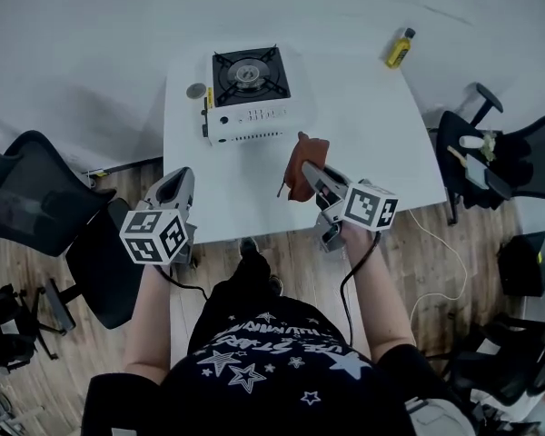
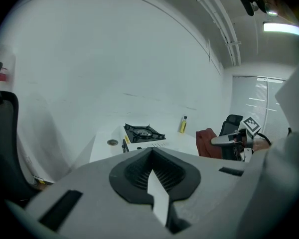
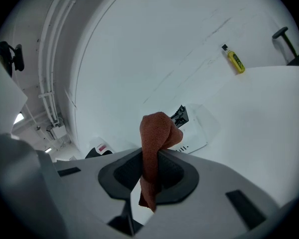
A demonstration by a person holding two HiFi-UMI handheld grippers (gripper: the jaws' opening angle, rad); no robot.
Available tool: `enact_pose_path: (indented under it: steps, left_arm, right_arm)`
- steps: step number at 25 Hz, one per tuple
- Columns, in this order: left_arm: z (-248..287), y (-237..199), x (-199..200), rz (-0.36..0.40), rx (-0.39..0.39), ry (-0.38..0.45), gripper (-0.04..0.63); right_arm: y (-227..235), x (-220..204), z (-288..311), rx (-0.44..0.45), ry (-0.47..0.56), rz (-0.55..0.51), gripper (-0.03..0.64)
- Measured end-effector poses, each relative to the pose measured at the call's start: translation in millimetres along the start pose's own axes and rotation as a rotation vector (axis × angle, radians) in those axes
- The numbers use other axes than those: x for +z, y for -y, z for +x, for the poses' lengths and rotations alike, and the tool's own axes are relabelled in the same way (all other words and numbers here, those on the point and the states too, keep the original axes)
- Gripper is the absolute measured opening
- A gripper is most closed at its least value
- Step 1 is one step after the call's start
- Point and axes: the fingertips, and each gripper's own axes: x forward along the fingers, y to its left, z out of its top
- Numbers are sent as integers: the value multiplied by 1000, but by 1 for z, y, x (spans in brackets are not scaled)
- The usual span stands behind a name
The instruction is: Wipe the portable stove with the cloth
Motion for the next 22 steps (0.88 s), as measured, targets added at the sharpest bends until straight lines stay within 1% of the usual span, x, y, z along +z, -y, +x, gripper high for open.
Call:
enact_pose_path:
  steps: [3,5,12,16,20,22]
  left_arm:
    - [20,-14,6,-5,-5,-4,6]
    - [34,-23,12,-8,-11,-3,6]
    - [85,-60,41,-16,-25,8,6]
    - [108,-84,57,-13,-18,14,6]
    - [123,-111,68,-21,-10,18,6]
    - [130,-126,73,-30,4,19,6]
  right_arm:
    - [1,18,20,-2,-6,-12,61]
    - [5,31,38,-8,-23,-39,61]
    - [7,81,124,-48,-105,-117,61]
    - [4,98,174,-25,-145,-133,61]
    - [4,108,221,-52,-196,-156,62]
    - [0,111,245,-52,-226,-169,63]
